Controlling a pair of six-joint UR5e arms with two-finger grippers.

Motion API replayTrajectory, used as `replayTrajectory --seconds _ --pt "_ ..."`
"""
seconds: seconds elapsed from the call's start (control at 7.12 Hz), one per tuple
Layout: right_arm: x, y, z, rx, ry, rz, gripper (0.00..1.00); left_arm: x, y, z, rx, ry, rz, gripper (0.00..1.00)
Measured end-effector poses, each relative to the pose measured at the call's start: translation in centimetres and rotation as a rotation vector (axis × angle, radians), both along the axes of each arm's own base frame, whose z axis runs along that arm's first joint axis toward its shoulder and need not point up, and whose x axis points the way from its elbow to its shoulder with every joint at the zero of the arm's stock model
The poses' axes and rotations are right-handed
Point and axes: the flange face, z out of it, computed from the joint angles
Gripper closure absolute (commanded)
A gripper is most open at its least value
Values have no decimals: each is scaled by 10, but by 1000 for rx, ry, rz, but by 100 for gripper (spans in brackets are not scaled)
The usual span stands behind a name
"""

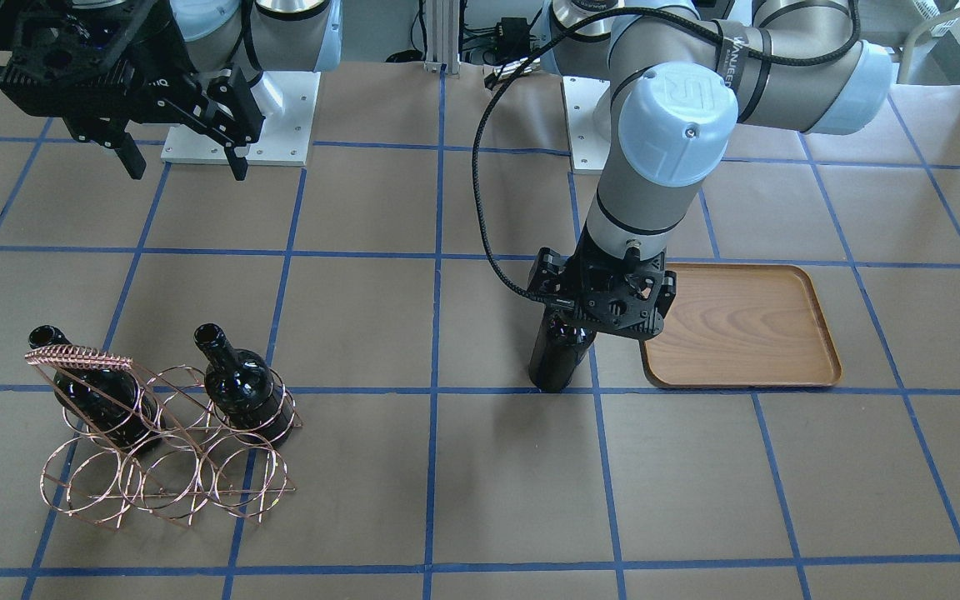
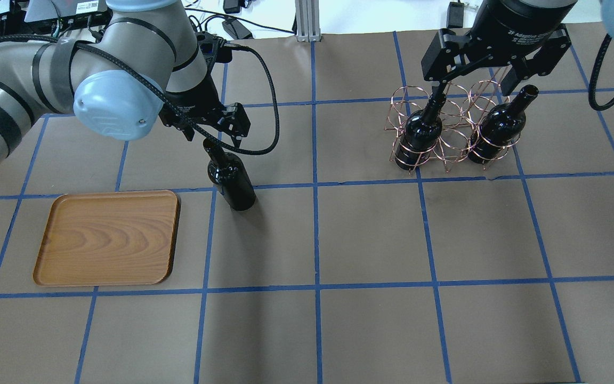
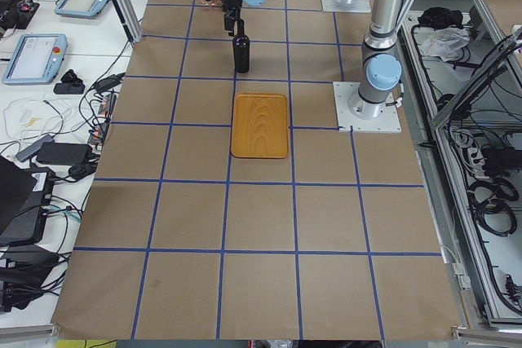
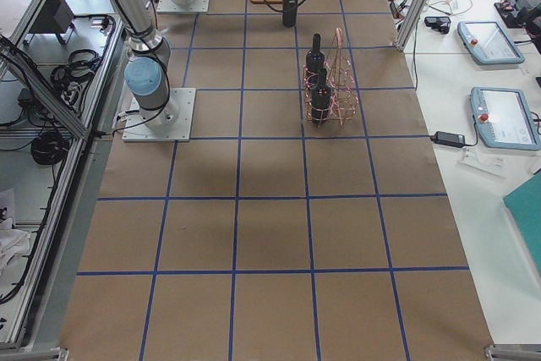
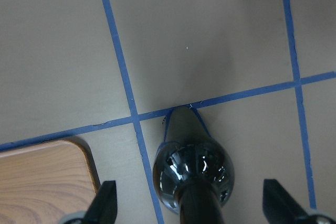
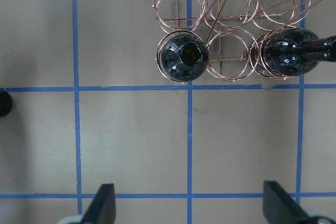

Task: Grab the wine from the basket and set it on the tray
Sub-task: 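Move the left gripper over the standing bottle and grasp its neck, then carry the bottle with the left gripper and lower it onto the tray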

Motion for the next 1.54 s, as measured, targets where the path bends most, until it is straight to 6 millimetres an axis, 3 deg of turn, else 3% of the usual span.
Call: replayTrajectory --seconds 0.84,0.98,1.26,1.4,1.54 --pt "0 0 -1 0 -4 0 0 -1 3 -2 12 -3 -1 34" --pt "1 0 -1 1 -6 0 0 -1 3 -2 14 -3 -3 44" --pt "1 0 -1 0 -4 8 0 -2 4 -5 27 -6 -8 45" --pt "0 0 -1 0 0 23 0 -1 6 -5 38 -8 -9 84" --pt "0 0 -1 0 1 32 0 -1 7 -4 43 -8 -10 100"
